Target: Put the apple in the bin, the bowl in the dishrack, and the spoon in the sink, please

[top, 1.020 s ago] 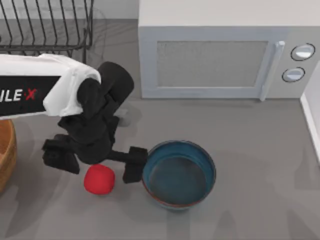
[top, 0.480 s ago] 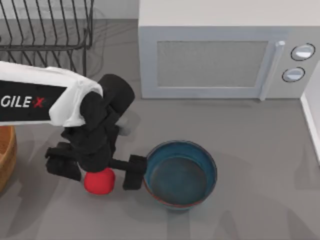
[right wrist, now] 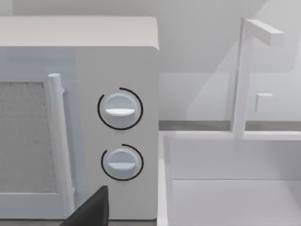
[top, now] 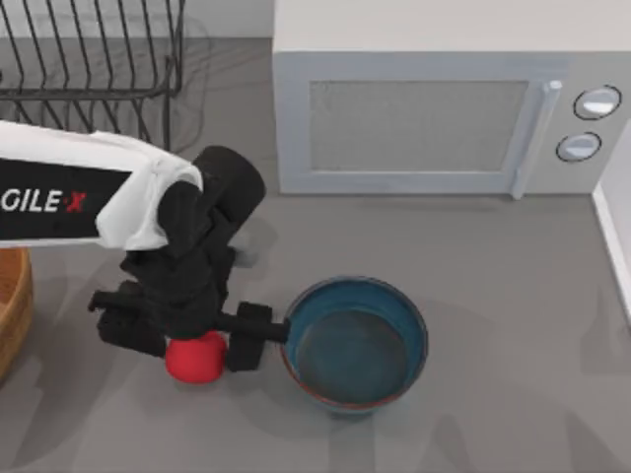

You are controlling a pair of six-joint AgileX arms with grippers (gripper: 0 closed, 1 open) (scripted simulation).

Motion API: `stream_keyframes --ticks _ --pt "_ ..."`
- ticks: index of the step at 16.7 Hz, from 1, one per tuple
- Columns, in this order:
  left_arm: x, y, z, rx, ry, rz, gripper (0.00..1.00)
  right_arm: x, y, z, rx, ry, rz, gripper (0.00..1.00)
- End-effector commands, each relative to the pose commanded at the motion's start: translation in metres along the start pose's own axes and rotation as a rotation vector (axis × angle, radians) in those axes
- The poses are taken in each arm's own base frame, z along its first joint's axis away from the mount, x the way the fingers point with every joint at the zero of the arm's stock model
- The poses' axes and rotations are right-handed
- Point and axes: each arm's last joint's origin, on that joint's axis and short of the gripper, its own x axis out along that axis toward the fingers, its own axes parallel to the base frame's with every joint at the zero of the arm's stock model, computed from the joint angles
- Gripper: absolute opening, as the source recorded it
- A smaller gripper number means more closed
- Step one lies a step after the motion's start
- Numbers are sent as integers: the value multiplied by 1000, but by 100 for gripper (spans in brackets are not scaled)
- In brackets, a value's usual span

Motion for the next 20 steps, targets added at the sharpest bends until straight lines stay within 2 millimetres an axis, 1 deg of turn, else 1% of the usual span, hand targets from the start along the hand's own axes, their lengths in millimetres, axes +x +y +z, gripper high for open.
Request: stream_keyframes --ticks 3,4,11,12,14,15,17,20 --pt "0 0 0 0 0 0 2 0 0 0 0 0 0 100" --pt "0 0 0 0 0 0 0 0 0 0 0 0 0 100" --pt "0 0 0 0 0 0 0 0 0 0 0 0 0 100" --pt "-8 1 1 3 -18 3 0 0 0 0 0 0 0 100" --pt "-12 0 2 4 -20 2 0 0 0 0 0 0 0 100" --pt "-18 -1 4 4 -22 1 0 0 0 0 0 0 0 100" --pt "-37 -1 7 0 -18 3 0 0 0 0 0 0 0 100" --pt "-73 -1 5 2 3 10 0 0 0 0 0 0 0 100"
